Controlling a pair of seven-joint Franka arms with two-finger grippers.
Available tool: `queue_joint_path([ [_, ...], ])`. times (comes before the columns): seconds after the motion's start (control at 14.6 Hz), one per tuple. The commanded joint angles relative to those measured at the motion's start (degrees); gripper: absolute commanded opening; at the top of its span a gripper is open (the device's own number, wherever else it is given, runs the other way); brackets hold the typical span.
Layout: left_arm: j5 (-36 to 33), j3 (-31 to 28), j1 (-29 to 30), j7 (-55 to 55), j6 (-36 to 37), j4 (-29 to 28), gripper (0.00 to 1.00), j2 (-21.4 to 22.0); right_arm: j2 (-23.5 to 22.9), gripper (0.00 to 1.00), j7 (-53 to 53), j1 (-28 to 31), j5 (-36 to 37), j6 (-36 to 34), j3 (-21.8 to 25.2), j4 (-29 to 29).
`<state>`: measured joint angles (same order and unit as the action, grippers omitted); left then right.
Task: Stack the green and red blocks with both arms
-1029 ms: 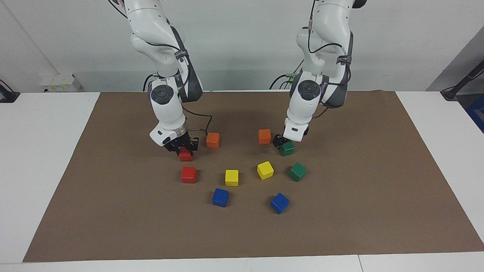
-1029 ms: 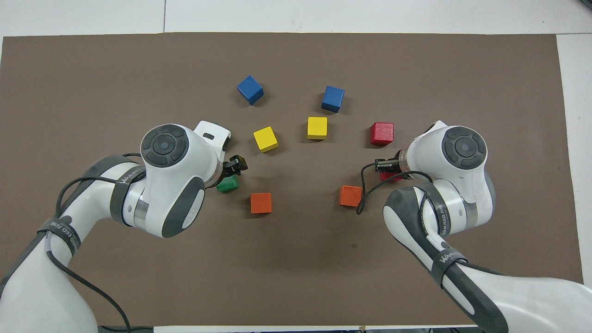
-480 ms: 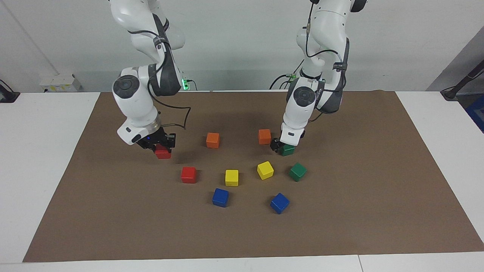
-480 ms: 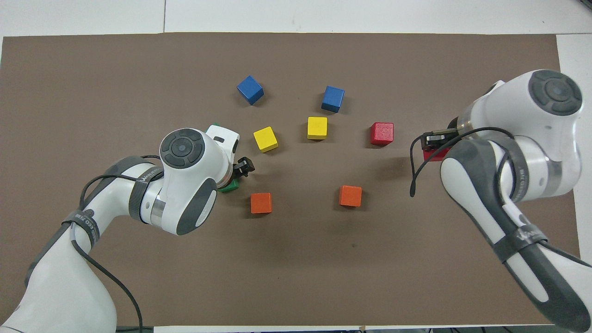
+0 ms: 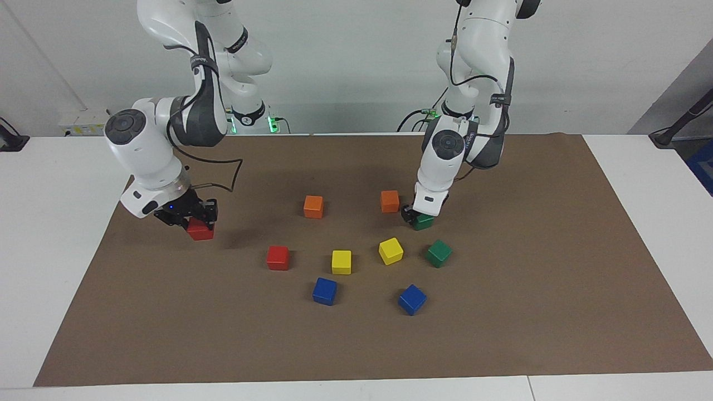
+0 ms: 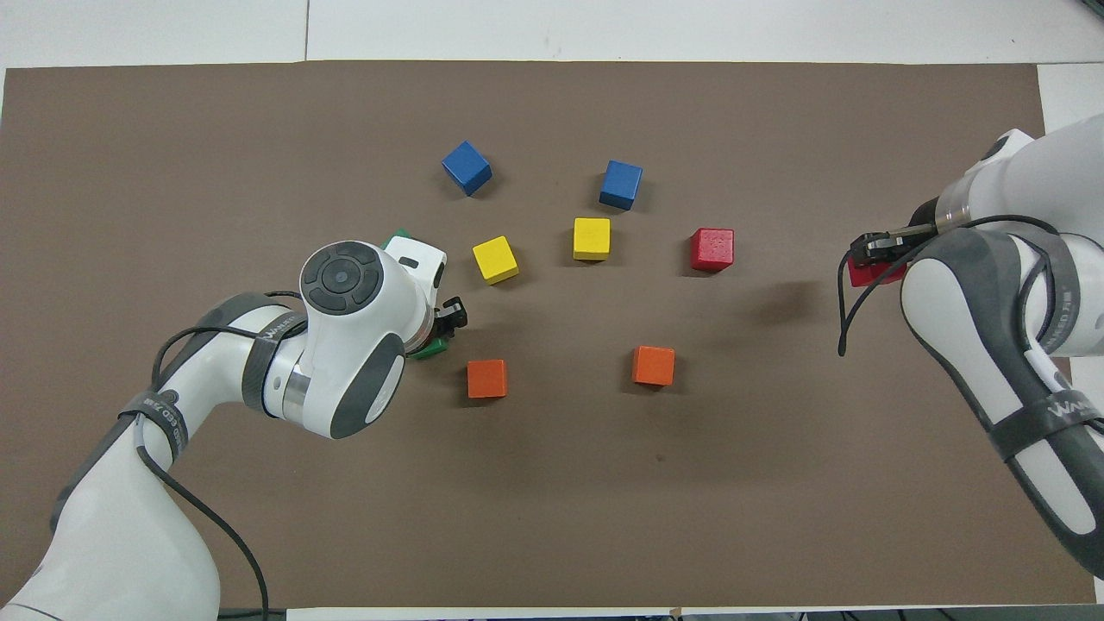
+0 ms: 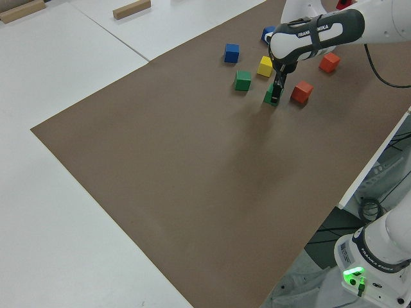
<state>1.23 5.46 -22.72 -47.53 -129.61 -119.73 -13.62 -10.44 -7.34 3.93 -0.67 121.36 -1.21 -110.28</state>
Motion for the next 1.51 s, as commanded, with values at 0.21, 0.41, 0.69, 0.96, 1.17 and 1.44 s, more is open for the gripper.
queue_joint_path([
  [0.21,0.7,-0.5,7.6,12.9,9.3,1.9,0.00,3.6,-3.1,0.00,-2.3,1.3,-0.4,7.8,-0.6,-2.6],
  [0.41,0.6,-0.6,16.6,28.9,12.7,5.0,0.00,3.6,-4.8,0.00,-3.0,1.3,-0.5,10.5,-0.6,-2.7],
  [0.69,-0.3,-0.7,25.5,45.7,11.7,8.0,0.00,1.4,-6.3,0.00,-3.2,1.4,-0.4,13.1,-0.6,-3.2],
  [0.96,-4.7,-0.6,26.4,48.2,10.4,12.7,0.00,-4.0,-6.8,0.00,-3.1,2.1,-0.4,13.2,-0.6,-3.3],
  [1.17,-5.2,-0.6,28.4,54.0,9.4,12.8,0.00,-5.1,-6.8,0.00,-3.0,2.1,-0.4,13.2,-0.6,-3.6],
  [1.44,-4.8,-0.6,29.0,54.5,8.2,10.5,0.00,-4.8,-6.8,0.00,-2.9,2.0,-0.5,13.3,-0.6,-3.8],
])
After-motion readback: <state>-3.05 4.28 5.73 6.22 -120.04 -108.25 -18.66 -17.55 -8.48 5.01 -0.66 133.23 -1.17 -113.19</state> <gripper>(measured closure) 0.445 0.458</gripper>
